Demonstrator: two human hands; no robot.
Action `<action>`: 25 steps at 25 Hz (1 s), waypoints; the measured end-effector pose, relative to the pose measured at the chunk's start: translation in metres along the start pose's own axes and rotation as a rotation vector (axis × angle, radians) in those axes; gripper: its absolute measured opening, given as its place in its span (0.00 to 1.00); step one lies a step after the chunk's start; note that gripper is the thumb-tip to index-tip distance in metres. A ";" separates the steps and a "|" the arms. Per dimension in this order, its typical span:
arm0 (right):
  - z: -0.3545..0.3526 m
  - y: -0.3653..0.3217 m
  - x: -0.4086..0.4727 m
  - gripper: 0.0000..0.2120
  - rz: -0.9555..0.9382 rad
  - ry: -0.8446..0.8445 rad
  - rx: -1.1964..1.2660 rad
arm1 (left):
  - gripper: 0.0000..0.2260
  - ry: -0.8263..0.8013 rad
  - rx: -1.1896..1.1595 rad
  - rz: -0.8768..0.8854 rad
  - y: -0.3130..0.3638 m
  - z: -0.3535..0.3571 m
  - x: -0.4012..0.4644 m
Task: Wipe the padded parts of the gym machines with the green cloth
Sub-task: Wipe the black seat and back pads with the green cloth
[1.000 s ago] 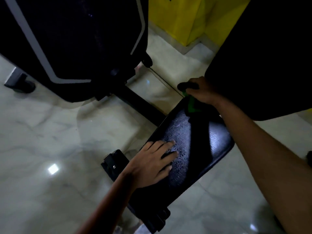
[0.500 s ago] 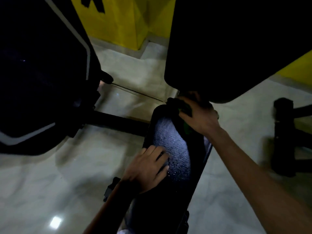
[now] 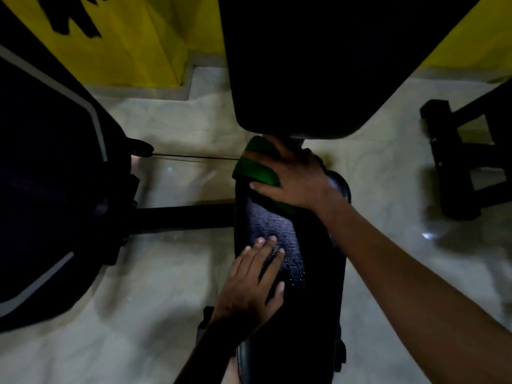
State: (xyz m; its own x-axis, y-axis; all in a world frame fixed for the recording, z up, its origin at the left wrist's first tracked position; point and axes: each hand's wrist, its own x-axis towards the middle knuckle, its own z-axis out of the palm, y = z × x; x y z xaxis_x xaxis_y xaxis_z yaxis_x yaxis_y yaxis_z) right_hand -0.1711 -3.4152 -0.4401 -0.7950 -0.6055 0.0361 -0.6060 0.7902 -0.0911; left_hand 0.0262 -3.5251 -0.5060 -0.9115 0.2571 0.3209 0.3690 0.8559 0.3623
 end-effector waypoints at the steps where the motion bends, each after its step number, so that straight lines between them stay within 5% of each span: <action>1: 0.002 -0.006 -0.007 0.28 0.009 0.042 0.024 | 0.22 0.014 -0.010 -0.006 0.000 0.001 0.000; 7: 0.011 0.005 -0.059 0.26 -0.351 0.102 -0.083 | 0.23 -0.037 -0.002 -0.026 0.000 -0.003 0.006; 12: 0.007 0.016 -0.007 0.26 0.048 0.206 -0.053 | 0.23 -0.047 0.018 -0.030 0.002 -0.002 0.004; 19: 0.014 0.006 -0.096 0.29 -0.041 0.218 -0.110 | 0.23 -0.081 0.014 -0.019 0.000 -0.005 0.002; 25: 0.000 0.029 -0.049 0.26 0.321 0.303 -0.030 | 0.23 -0.088 -0.014 -0.014 0.001 -0.006 0.000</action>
State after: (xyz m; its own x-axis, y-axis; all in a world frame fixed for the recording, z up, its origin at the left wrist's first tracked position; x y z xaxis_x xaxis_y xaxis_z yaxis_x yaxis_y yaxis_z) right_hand -0.1501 -3.3625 -0.4449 -0.9122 -0.2773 0.3016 -0.3241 0.9388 -0.1171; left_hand 0.0276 -3.5275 -0.5003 -0.9288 0.2844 0.2376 0.3582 0.8535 0.3784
